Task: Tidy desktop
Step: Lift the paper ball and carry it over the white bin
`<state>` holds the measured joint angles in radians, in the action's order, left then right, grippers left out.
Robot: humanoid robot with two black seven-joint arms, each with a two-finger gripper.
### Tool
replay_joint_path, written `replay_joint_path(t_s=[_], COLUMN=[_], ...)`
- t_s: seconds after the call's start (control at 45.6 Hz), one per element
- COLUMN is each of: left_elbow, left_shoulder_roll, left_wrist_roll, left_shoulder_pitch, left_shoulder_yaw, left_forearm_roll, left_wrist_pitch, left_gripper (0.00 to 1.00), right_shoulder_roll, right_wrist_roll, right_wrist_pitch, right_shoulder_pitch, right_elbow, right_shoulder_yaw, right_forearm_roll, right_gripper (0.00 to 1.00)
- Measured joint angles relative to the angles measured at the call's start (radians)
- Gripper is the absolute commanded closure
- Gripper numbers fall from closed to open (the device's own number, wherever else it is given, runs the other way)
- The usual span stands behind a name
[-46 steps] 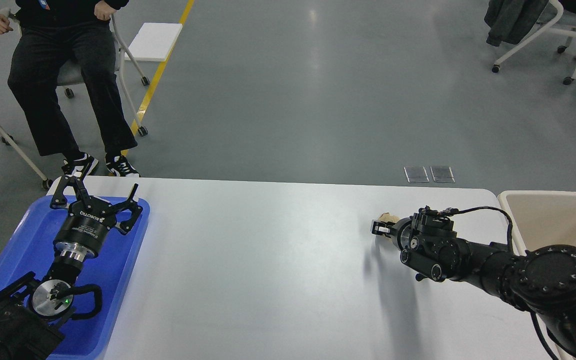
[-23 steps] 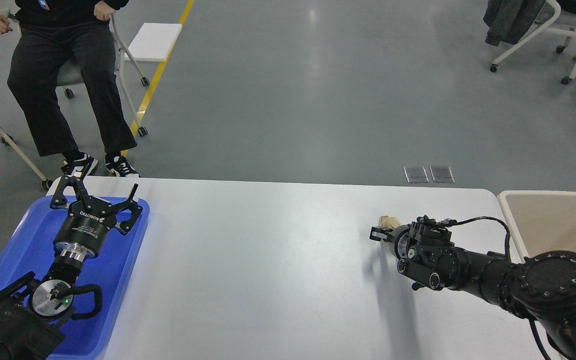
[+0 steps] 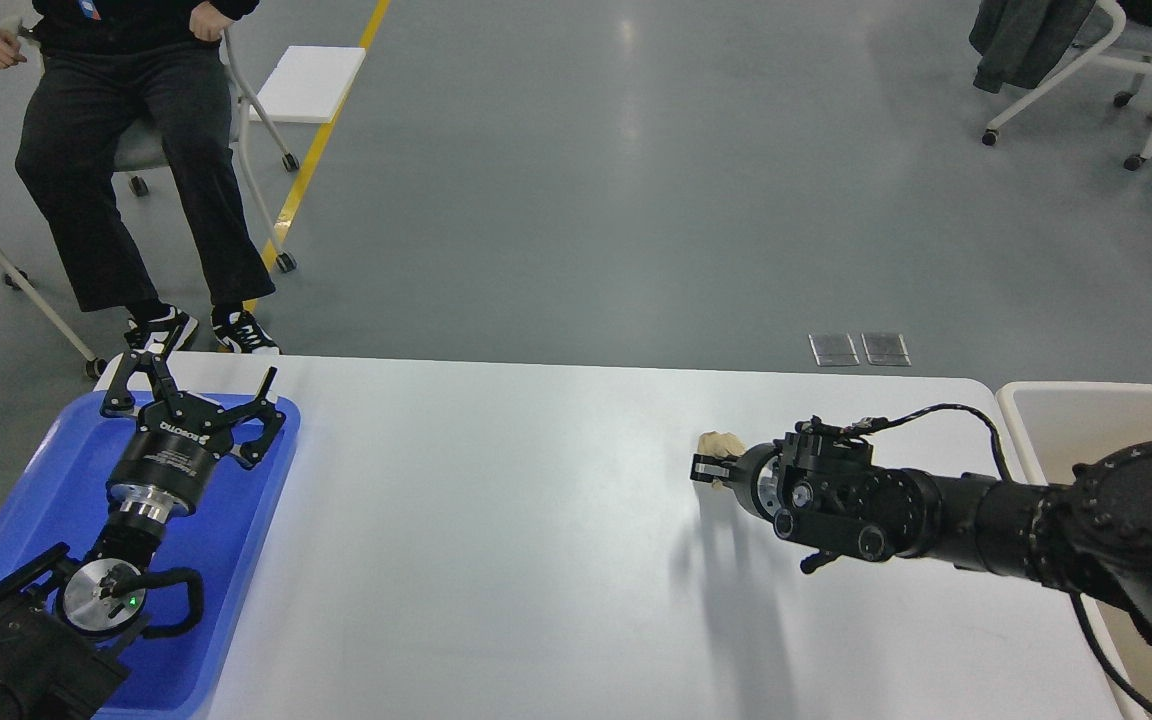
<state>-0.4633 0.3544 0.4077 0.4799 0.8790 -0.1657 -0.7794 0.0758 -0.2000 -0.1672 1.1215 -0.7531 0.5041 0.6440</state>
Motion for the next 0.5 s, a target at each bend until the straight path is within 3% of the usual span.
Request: replay_joint_path(t_s=[0.263, 0.505], left_elbow=[0.0, 0.0], left_shoulder_roll=[0.0, 0.0], left_wrist_roll=[-0.001, -0.001], left_shoulder_pitch=[0.0, 0.0], left_shoulder_yaw=[0.0, 0.0], left_forearm_roll=[0.0, 0.0], left_wrist_pitch=[-0.001, -0.001], left_gripper=[0.01, 0.01], right_shoulder_roll=[0.143, 0.277], right_wrist_roll=[-0.022, -0.055], right_wrist_pitch=[0.036, 0.214], right_shoulder_pitch=[0.178, 0.426], right_elbow=[-0.211, -0.407], right_shoulder_yaw=[0.033, 0.131], right_forearm_roll=[-0.009, -0.079], right_gripper=[1.0, 1.0])
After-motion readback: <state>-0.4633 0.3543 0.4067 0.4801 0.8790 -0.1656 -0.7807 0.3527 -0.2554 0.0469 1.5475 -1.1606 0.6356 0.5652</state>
